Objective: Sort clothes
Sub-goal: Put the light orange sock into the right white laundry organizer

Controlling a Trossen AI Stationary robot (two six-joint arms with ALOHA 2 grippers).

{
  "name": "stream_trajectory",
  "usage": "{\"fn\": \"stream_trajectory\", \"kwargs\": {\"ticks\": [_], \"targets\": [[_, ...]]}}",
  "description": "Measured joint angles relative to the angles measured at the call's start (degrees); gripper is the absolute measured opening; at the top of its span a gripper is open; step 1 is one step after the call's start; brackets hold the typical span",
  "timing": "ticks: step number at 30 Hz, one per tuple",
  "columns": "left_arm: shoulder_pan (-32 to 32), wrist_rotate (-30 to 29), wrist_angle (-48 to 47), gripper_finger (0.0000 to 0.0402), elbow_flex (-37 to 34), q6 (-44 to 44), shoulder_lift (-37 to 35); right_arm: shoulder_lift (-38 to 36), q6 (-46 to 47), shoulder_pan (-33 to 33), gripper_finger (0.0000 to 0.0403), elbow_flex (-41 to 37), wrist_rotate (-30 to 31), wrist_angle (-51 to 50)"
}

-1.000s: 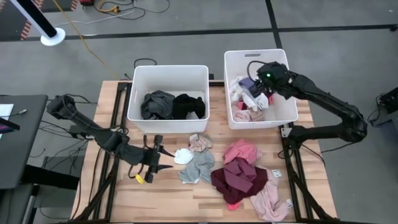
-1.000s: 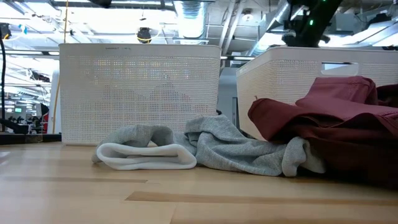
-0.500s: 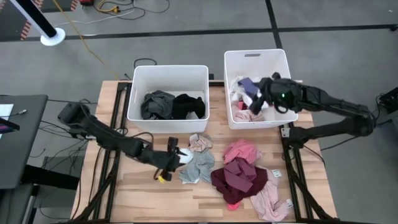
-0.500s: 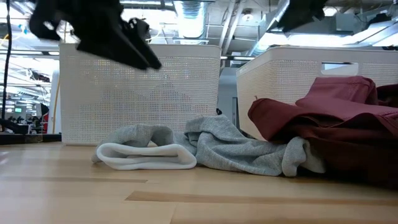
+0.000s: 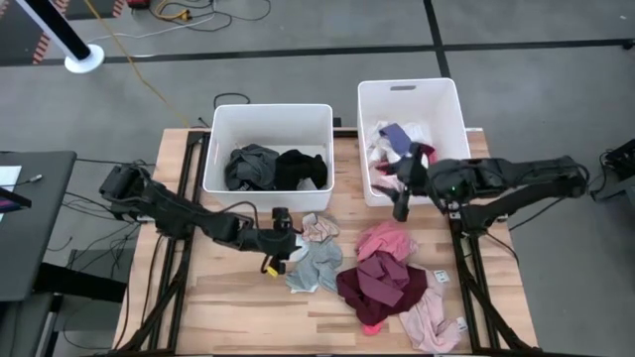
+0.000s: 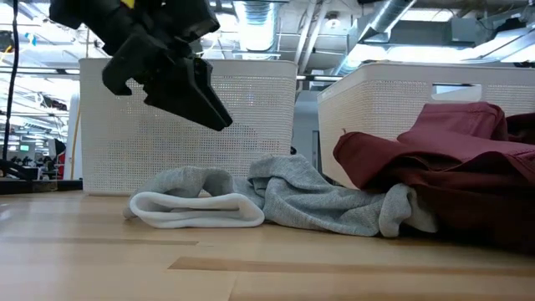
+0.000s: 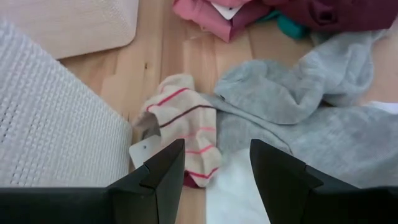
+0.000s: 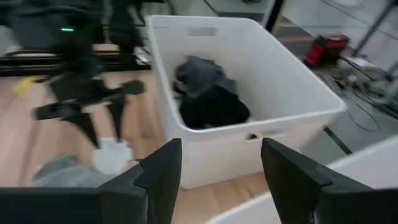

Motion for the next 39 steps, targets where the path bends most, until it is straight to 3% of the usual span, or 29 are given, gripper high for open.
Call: {"fn": "stream_trajectory", "kwargs": {"ticks": [6,10,18,26,31,39], "targets": [[1.4,5.1,0.0,0.0177,0.0,-2.1,0.0,2.0,0.2,6.5,0.0234,0.0,0.0,1.6],[1.6,5.2,0.8,0.0177,0.0,-3.2,0.5,3.8,1.4,10.5,0.0234,0.0,0.0,1.7],[2.2,4.9,11.0,0.0171,0.0,-3.9,10.2,11.1,2.1,16.0,0.0234,0.0,0.0,3.1],[5.9,2.3,13.6,0.0152,0.0,-7.3,14.3,17.7,3.9,19.0,0.0234,0.0,0.0,4.4],[7.4,6.7,13.5,0.0134,0.0,-6.1,14.2,22.1,3.5,20.4,0.0234,0.0,0.0,7.4],[7.6,7.9,11.7,0.0097,0.0,-5.0,14.2,27.2,3.0,20.7,0.0234,0.0,0.0,11.0]]}}
